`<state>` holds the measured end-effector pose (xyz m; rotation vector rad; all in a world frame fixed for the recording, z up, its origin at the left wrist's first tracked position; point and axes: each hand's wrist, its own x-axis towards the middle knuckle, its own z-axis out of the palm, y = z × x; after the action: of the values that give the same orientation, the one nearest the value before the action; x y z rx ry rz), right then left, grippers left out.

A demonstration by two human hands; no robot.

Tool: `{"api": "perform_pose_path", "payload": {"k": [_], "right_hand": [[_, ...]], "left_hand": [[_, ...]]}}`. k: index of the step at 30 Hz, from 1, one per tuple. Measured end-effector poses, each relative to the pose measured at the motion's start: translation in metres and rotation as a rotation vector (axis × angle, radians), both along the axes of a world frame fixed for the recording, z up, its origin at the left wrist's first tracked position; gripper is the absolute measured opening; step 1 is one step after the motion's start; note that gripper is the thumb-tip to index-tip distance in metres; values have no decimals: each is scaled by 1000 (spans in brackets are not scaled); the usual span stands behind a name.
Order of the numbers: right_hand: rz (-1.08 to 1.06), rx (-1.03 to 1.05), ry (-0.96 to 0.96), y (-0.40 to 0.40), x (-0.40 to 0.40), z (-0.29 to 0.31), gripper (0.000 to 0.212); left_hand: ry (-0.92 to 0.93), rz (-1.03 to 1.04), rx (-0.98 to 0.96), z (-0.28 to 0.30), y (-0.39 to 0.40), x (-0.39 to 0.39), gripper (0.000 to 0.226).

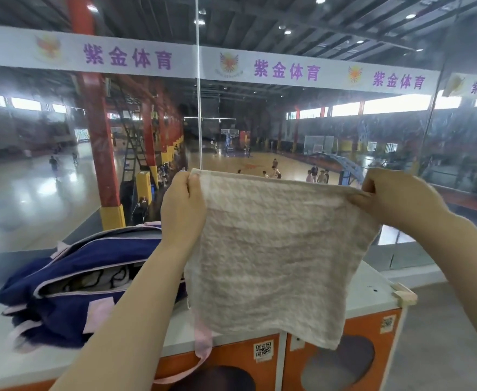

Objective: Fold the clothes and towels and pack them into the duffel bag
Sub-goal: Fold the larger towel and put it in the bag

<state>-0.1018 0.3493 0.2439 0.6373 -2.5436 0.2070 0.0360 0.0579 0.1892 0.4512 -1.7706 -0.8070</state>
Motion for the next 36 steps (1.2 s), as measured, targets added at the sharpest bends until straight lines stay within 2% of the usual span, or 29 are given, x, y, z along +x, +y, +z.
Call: {"api": "perform_pose_path", "payload": {"k": [5, 8, 12, 16, 20, 23, 27, 32, 36], "right_hand": [[151, -244, -133, 12, -4, 21, 31], [239, -358, -351, 15, -11, 19, 26], [204, -67, -504, 5, -44, -13, 15], [100, 96, -436, -16, -92, -61, 14], [61, -105, -403, -41, -135, -86, 17], [50, -181, -297, -62, -156, -92, 14], [65, -263, -286, -77, -170, -97, 16], [129, -456, -243, -76, -164, -117, 19], [177, -540, -277, -61, -153, -144, 19]], "left_hand": [[-12, -3, -58, 9, -9, -7, 35], [-106, -27, -30, 1, -23, -24, 35], [-372, -70, 30, -43, -44, -58, 31], [-484, -111, 138, -85, -59, -87, 32], [-481, -68, 180, -96, -73, -112, 30], [-456, -54, 221, -93, -82, -129, 28], [-415, -34, 283, -89, -85, -145, 28], [-366, -79, 354, -102, -93, -152, 27], [-276, -211, 463, -118, -73, -135, 23]]}}
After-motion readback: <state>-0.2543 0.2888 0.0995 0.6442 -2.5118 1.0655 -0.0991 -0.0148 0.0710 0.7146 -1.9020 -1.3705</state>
